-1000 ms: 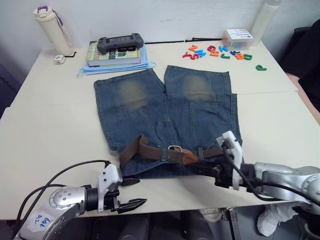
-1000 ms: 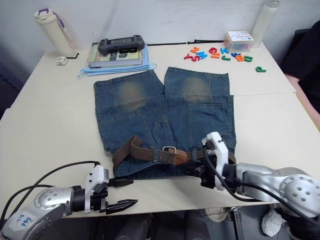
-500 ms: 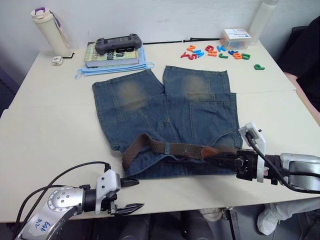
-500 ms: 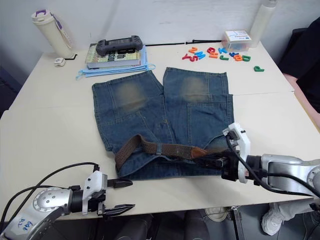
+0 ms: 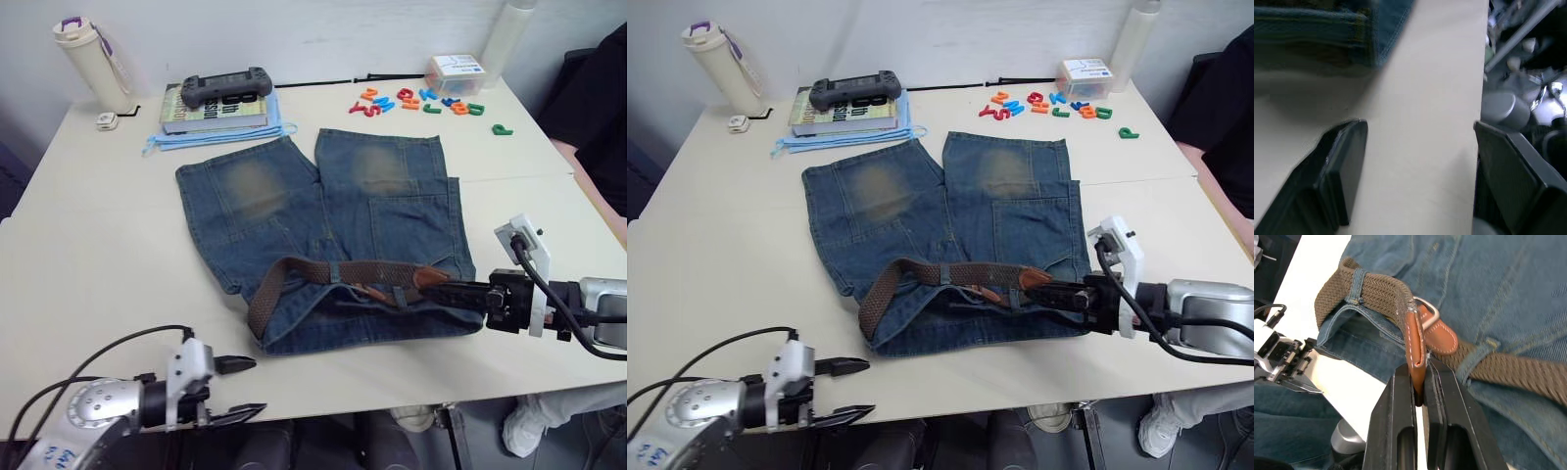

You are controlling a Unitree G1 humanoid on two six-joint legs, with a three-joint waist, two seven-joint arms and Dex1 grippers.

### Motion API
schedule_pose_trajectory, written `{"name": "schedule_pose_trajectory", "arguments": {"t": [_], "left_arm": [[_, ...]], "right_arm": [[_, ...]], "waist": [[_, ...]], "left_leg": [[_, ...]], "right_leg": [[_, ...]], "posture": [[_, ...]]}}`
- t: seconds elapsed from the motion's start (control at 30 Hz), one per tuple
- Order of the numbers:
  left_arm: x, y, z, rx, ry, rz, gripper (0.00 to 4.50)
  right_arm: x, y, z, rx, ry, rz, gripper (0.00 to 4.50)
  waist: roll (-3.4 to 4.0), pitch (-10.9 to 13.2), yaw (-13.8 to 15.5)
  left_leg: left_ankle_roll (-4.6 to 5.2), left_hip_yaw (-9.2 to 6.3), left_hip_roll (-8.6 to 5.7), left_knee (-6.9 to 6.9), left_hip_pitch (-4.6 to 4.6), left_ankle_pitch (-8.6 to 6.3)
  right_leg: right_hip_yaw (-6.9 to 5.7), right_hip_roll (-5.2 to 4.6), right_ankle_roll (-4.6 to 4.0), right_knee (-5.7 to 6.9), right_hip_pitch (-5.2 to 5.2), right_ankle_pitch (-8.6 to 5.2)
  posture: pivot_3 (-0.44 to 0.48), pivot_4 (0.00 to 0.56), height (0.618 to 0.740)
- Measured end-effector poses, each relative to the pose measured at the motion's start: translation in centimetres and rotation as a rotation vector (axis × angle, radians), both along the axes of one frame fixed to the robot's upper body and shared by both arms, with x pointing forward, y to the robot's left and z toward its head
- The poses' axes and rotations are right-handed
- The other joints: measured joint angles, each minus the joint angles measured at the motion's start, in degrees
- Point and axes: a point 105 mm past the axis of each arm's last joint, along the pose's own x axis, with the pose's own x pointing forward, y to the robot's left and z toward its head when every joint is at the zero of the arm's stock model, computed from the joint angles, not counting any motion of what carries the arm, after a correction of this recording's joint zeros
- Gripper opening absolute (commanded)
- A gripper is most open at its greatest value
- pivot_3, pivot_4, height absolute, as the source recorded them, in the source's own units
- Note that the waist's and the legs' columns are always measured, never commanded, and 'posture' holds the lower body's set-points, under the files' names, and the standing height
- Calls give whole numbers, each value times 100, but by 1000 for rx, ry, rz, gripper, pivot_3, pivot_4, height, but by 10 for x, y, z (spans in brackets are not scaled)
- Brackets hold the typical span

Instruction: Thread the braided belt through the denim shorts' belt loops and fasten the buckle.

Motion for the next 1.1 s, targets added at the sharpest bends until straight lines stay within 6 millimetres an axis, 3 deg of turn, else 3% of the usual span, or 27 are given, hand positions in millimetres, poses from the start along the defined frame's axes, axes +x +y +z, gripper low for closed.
{"name": "schedule_pose_trajectory", "arguments": {"t": [0.13, 0.3, 0.37, 0.47, 0.6, 0.77, 1.1], "left_arm": [[2, -9, 57, -175, 2, -57, 3824], [6, -27, 79, -310, 38, -100, 3824], [11, -34, 75, -295, 33, -95, 3824], [35, -45, 44, -175, -3, -14, 3824], [40, -54, 11, -3, -32, -27, 3824], [39, -55, 4, 63, -95, -55, 3824], [21, -41, -4, 89, -56, -164, 3824]], "right_arm": [[1, 18, -9, 10, 16, 29, 0], [0, 32, -15, 17, 32, 51, 0], [-1, 36, -17, 20, 37, 60, 0], [-3, 42, -14, 36, 34, 77, 0], [-8, 46, -14, 47, 46, 91, 0], [-13, 43, -15, 31, 65, 89, 0], [-8, 0, -2, -23, 118, 52, 0]], "waist": [[-13, 8, 48], [-12, 8, 6], [-13, 8, -9], [-12, 8, -1], [-35, 13, 0], [-29, 9, 18], [-7, -4, 1]], "left_leg": [[0, -9, -15, 10, -5, 2], [-1, -2, -12, 8, -3, 2], [-2, 6, -8, 6, -4, 3], [2, 33, -10, 9, 4, 3], [3, 37, -10, 8, 5, 3], [3, 37, -9, 9, 12, 3], [11, 53, -5, 2, 22, -2]], "right_leg": [[-6, -11, 3, 7, 2, 2], [-9, -6, 3, 7, -3, 2], [-6, -2, 3, 9, -9, 2], [-4, -3, 3, 19, -9, 3], [6, -6, 3, 21, -12, 3], [6, -9, 3, 25, -6, 3], [14, -8, 1, 23, -5, 2]], "posture": [[0, 150, 730], [0, 150, 730], [0, 150, 730], [0, 150, 730], [0, 150, 730], [0, 150, 730], [0, 150, 730]]}}
